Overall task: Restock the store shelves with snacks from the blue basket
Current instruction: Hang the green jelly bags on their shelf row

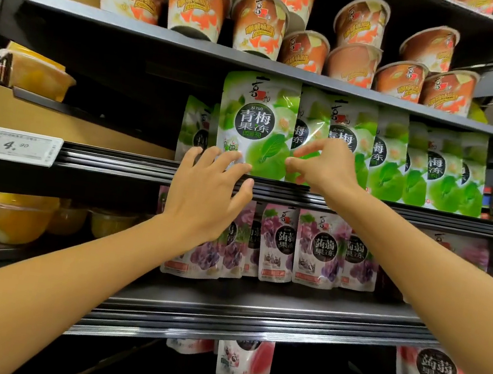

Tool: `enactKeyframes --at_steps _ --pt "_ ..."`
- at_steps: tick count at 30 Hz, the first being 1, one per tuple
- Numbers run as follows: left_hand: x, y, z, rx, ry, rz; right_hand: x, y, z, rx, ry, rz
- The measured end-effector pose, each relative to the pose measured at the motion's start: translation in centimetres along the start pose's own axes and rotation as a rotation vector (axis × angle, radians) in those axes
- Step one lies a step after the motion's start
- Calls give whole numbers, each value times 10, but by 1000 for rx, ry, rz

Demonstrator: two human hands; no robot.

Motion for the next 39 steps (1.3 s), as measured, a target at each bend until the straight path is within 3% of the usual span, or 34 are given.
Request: enactKeyframes --at_steps 6,12,17,23,30,34,39 --pt "-9 2 -1 -55 18 -160 -11 11 -20 62 78 4" --pt "-37 15 -18 -228 -18 -300 -42 20 -59 81 218 -9" --pt "-82 4 -79 -256 -44 -508 -112 16 -115 236 147 34" --pt "-163 -52 -210 -1 249 -816 -249 2 -215 539 -231 176" --pt "-267 -121 -426 393 722 -972 -438 -41 -388 812 -710 49" --pt "-339 -151 -560 612 930 -1038 -540 -53 -496 824 -1001 29" --pt "-427 -168 -722 790 1261 -1067 -660 -60 -625 812 -1171 -152"
Point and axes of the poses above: each hand's wrist, its own z-axis towards the middle knuckle, its own y-axis out of the back of the hand, x = y × z, the point moved 4 cm from there along z, towards the middle knuckle, and after that the axes turned 15 degrees about -y, right-handed, at the moved point
